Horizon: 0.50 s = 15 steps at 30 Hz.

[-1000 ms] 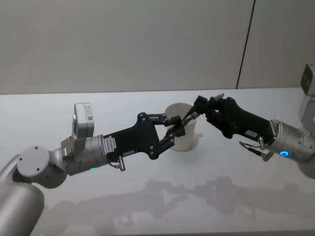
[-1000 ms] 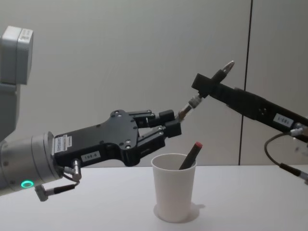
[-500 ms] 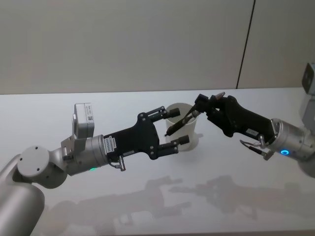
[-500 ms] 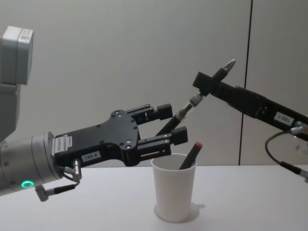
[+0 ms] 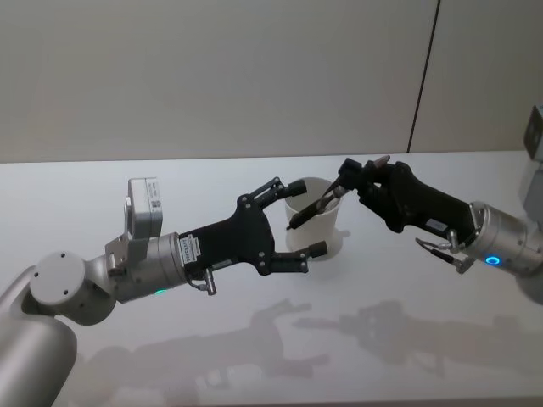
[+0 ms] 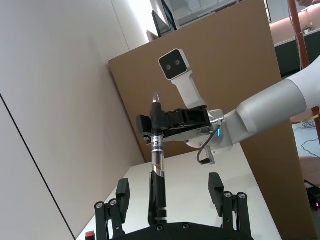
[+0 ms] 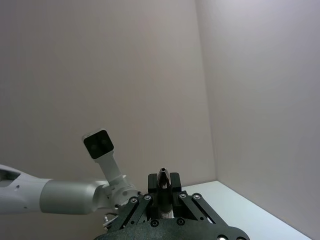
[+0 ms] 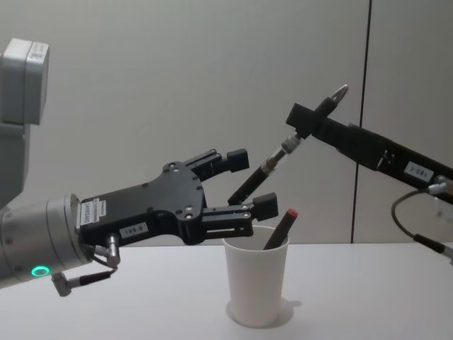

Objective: Place the pen into the pen holder.

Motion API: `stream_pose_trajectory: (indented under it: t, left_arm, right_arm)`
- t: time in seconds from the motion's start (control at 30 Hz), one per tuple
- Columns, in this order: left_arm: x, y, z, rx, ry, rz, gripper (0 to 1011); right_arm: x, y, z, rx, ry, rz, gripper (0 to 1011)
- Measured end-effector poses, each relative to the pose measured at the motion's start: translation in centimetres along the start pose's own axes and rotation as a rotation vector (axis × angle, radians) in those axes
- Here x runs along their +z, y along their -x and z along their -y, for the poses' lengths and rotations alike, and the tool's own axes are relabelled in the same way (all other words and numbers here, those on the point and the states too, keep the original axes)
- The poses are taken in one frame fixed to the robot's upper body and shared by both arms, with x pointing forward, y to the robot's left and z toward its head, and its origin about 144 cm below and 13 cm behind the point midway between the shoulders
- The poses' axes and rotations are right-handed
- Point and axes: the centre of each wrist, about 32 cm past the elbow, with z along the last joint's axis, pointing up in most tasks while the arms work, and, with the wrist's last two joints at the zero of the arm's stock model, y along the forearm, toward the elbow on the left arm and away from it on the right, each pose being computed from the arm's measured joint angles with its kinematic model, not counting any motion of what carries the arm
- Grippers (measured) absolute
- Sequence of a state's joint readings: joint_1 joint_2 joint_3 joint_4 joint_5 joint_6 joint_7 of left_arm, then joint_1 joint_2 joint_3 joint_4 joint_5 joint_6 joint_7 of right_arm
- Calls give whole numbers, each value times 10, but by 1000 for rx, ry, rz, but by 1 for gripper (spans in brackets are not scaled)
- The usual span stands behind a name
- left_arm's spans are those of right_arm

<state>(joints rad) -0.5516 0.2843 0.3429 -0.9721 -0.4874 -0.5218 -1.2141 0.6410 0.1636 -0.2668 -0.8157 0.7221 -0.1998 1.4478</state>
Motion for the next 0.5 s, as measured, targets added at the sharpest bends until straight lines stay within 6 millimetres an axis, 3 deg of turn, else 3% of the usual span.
stream_pose_trajectory:
  t: [0.5]
  left_arm:
    - [0, 0, 0, 0, 0, 0, 1003]
  right_arm:
    - [6, 7, 3, -125, 3, 78, 130]
